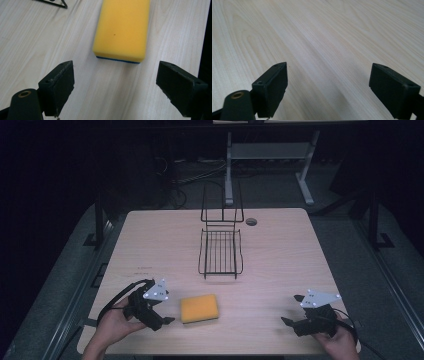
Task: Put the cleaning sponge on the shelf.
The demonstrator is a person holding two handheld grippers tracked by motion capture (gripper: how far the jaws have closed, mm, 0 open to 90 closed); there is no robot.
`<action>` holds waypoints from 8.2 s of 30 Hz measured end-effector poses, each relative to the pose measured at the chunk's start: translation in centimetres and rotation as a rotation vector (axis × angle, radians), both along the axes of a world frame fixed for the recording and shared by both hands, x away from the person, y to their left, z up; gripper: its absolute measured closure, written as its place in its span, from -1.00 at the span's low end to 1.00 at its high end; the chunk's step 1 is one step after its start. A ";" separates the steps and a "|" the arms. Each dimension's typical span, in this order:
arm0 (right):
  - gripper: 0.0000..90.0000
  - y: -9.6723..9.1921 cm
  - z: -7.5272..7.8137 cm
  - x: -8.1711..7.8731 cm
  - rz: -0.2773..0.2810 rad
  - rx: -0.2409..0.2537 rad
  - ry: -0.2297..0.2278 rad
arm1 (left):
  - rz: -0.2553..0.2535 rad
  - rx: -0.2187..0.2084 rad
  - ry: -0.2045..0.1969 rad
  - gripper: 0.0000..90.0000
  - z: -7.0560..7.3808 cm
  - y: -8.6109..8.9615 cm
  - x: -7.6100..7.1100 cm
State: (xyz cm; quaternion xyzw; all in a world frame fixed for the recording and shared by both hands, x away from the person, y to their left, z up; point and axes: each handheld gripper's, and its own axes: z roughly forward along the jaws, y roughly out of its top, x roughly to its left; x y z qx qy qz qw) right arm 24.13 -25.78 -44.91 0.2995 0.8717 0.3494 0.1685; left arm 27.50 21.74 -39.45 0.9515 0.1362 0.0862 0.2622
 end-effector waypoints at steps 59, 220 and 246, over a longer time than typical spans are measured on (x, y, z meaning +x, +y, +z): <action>-0.67 0.3 0.3 0.2 0.045 0.032 0.010 | -0.135 0.089 0.085 -0.68 -1.9 -7.4 2.9; -0.67 0.2 -0.4 1.1 -0.034 0.054 0.077 | -0.203 0.111 0.106 -0.51 2.8 -10.7 10.5; -0.67 0.4 -0.6 1.4 -0.004 0.041 0.091 | -0.232 0.146 0.086 -0.52 2.5 -12.7 13.0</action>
